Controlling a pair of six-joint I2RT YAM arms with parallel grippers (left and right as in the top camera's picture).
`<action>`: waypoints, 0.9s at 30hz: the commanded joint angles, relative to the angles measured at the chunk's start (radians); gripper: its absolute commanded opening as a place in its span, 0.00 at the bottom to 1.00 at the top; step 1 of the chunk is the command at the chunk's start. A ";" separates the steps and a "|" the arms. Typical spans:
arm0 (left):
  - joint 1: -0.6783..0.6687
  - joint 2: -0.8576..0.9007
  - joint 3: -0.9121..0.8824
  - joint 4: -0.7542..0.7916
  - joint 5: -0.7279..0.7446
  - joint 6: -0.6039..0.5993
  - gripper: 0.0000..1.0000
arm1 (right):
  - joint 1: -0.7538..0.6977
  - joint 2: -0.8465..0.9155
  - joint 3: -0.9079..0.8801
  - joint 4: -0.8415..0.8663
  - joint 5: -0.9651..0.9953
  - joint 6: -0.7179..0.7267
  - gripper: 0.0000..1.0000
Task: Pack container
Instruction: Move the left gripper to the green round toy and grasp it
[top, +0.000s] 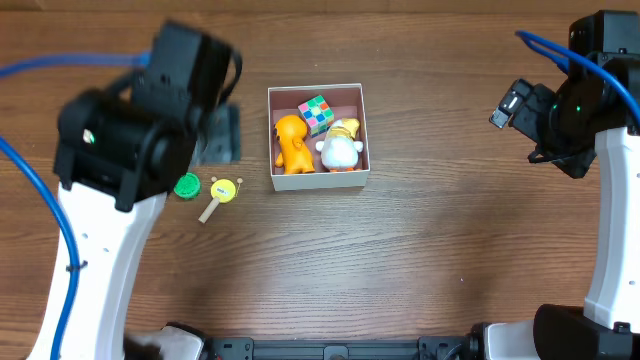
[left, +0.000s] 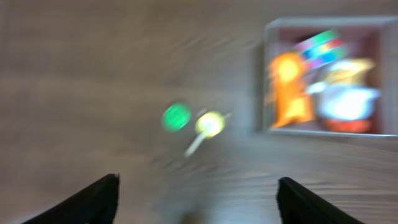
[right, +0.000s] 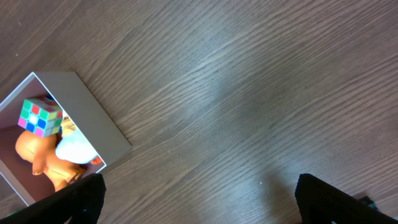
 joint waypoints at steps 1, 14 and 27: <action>0.050 -0.061 -0.321 0.068 -0.116 -0.117 0.88 | -0.004 -0.029 0.013 0.003 0.000 -0.002 1.00; 0.417 0.087 -0.721 0.592 0.355 0.259 0.90 | -0.004 -0.029 0.013 0.003 0.000 -0.002 1.00; 0.501 0.352 -0.721 0.734 0.394 0.295 0.83 | -0.004 -0.029 0.013 0.003 -0.003 -0.002 1.00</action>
